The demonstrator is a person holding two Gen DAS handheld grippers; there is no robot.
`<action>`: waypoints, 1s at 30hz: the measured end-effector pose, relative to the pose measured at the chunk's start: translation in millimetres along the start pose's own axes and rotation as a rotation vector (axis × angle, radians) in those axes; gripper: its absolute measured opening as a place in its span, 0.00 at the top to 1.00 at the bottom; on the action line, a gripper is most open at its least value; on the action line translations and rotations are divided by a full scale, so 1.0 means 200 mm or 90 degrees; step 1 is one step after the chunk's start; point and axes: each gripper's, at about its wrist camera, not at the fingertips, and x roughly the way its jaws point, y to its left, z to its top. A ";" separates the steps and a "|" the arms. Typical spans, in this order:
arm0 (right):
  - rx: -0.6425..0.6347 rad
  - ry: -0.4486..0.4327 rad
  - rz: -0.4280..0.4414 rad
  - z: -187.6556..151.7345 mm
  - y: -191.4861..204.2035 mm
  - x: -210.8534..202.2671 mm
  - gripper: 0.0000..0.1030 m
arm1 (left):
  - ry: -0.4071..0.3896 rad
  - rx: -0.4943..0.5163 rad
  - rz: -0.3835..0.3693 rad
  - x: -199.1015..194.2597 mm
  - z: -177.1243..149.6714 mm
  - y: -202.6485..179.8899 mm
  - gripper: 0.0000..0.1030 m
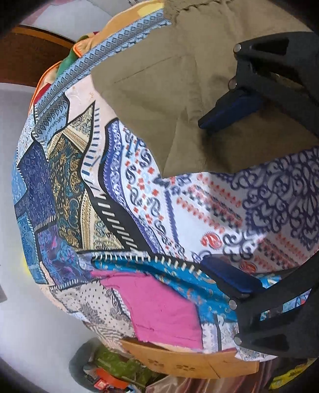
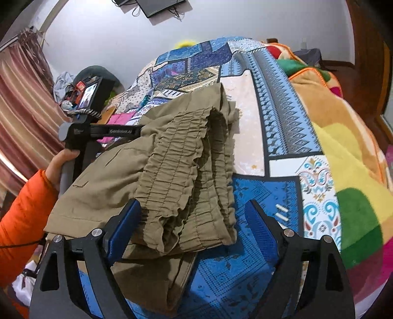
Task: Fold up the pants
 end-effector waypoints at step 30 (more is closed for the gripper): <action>-0.088 -0.010 -0.063 -0.14 0.15 -0.02 0.19 | -0.011 -0.261 -0.034 -0.60 -1.05 0.38 0.00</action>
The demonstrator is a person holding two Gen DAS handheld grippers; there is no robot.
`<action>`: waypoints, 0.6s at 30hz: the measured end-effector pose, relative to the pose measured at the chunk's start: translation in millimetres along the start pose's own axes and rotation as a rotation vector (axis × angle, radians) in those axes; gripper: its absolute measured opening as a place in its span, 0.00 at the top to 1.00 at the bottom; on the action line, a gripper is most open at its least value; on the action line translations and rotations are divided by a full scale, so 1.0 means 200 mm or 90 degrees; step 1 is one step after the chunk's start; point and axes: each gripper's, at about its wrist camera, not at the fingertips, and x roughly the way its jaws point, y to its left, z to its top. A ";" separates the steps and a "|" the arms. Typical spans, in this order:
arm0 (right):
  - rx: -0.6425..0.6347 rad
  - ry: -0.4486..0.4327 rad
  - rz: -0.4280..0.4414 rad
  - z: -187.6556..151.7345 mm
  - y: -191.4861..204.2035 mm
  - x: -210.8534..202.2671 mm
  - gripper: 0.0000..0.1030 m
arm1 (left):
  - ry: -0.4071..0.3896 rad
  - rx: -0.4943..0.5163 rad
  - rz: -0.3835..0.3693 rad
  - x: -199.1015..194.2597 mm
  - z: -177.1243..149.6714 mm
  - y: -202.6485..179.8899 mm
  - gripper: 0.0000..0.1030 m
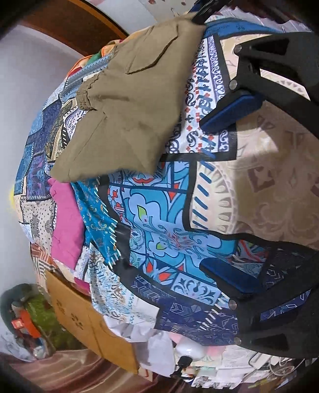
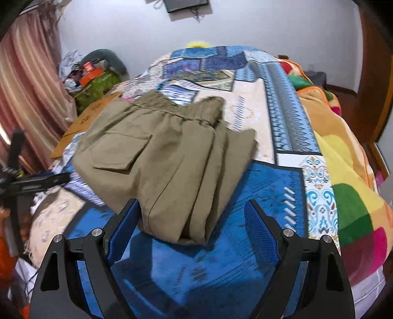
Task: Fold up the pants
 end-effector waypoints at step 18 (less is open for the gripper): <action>-0.022 -0.022 -0.039 0.23 -0.04 0.01 0.24 | -0.014 0.108 0.019 0.16 0.27 -0.23 0.00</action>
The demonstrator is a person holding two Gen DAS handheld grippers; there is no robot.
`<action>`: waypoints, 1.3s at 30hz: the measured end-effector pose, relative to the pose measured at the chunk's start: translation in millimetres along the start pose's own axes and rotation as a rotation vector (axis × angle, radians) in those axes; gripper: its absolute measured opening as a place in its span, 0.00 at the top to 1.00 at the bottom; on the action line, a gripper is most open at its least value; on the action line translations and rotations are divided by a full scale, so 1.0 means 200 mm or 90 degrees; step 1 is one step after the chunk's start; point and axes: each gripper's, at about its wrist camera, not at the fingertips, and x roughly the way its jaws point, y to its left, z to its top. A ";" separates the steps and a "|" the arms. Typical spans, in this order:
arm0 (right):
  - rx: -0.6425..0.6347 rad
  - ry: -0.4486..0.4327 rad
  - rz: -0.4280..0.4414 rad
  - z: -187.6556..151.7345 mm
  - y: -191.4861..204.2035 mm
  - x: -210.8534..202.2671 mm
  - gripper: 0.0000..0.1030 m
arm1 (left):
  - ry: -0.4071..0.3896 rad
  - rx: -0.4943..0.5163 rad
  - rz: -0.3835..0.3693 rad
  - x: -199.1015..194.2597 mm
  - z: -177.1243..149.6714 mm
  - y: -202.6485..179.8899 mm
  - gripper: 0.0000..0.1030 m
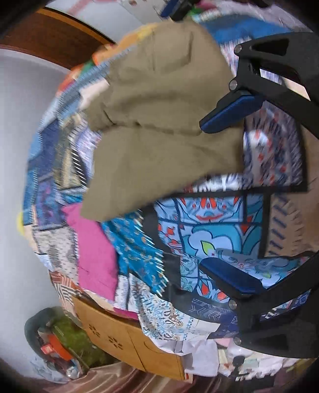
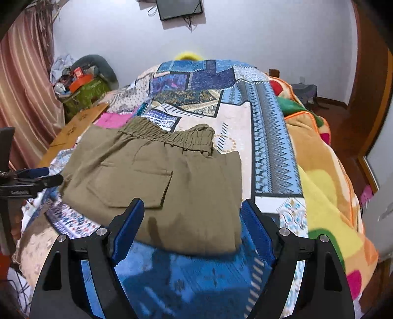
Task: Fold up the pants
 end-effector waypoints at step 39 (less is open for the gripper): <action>-0.070 0.061 0.122 0.17 0.07 0.32 0.61 | -0.017 0.182 -0.145 0.11 0.29 -0.54 0.59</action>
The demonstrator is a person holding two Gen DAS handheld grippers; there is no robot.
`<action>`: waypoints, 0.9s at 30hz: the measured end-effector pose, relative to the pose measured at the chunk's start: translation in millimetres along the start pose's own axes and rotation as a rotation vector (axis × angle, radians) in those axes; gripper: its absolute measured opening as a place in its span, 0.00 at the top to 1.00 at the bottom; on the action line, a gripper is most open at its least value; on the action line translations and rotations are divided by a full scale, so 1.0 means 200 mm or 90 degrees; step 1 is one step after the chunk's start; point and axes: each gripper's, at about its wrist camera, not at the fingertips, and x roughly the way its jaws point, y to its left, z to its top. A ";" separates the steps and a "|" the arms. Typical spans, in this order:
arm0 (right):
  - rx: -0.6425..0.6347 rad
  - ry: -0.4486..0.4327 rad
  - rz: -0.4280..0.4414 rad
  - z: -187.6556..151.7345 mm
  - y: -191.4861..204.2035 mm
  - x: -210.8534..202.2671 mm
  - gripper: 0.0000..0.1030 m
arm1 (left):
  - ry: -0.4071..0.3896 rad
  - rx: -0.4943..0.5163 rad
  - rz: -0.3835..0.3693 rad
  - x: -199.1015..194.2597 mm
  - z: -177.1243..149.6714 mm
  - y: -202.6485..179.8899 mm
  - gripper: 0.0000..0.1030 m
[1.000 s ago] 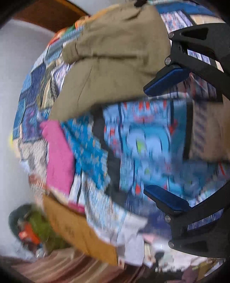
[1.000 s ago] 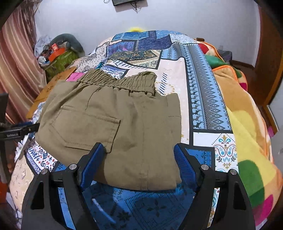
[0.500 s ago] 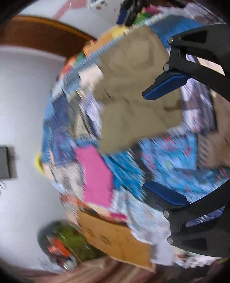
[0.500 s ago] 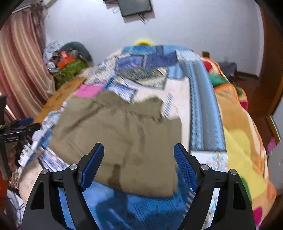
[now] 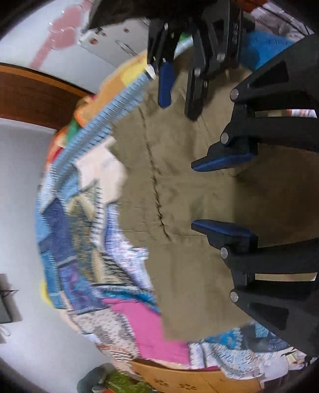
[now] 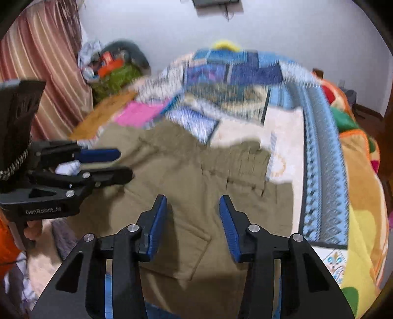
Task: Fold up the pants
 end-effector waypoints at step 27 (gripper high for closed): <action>0.040 0.015 -0.067 -0.34 -0.06 -0.27 0.61 | -0.031 -0.084 0.055 -0.33 -0.46 0.19 0.33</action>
